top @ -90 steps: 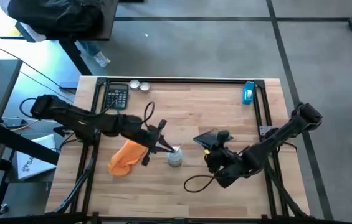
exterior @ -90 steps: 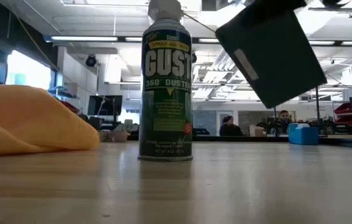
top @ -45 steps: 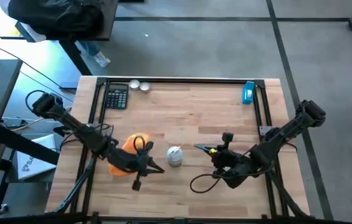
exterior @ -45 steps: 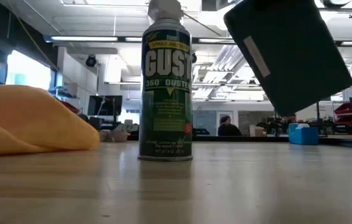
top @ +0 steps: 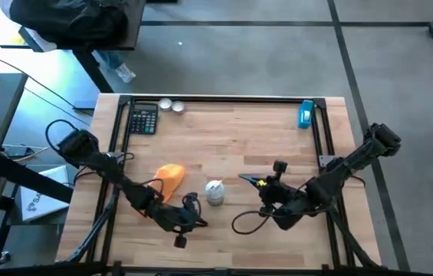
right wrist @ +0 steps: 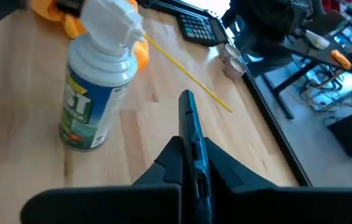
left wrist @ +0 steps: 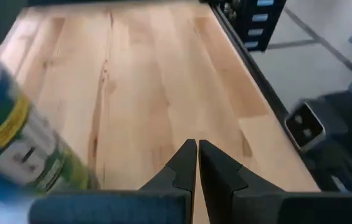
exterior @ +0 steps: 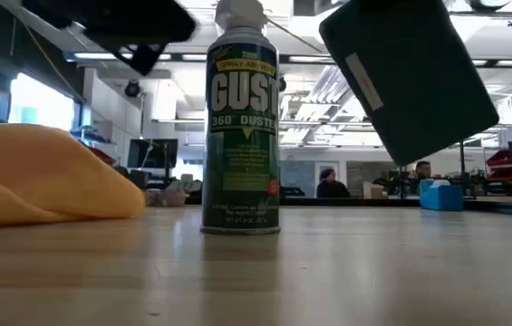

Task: Apply microfiber cloth
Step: Spray the front of the blue tablet using the white spray bottle

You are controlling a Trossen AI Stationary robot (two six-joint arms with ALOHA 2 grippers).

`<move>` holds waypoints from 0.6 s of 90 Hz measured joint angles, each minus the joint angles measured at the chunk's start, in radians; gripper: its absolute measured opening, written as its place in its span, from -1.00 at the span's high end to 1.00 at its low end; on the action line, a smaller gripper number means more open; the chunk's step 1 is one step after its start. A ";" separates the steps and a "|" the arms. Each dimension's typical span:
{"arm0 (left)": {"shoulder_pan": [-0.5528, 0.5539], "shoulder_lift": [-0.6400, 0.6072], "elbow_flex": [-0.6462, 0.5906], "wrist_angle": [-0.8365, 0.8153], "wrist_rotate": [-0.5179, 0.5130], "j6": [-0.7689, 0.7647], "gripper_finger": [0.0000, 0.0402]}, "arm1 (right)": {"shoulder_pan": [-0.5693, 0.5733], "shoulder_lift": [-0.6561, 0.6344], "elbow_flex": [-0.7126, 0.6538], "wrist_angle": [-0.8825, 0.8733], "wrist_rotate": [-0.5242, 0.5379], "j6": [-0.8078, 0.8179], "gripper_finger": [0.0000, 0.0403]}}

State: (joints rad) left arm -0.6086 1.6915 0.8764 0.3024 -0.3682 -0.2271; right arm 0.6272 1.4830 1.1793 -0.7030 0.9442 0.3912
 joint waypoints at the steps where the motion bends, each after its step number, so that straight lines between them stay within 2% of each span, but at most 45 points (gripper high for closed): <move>1: 0.003 0.005 0.000 0.010 0.001 0.005 1.00 | 0.000 0.000 0.000 0.001 0.000 0.001 1.00; 14: 0.045 0.043 -0.018 0.142 0.069 0.023 1.00 | 0.002 0.000 0.000 0.006 0.027 0.001 1.00; 21: 0.063 0.051 -0.044 0.192 0.067 -0.001 1.00 | 0.006 0.000 0.000 0.006 0.025 0.001 1.00; 37: 0.099 0.052 -0.098 0.249 -0.051 -0.048 1.00 | 0.024 0.002 0.000 0.006 0.027 0.016 1.00; 54: 0.138 0.052 -0.124 0.274 -0.141 -0.050 1.00 | 0.053 0.003 0.000 0.006 0.101 0.029 1.00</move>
State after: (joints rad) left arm -0.4704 1.7435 0.7521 0.5769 -0.5090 -0.2768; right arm 0.6807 1.4857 1.1793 -0.6973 1.0448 0.4203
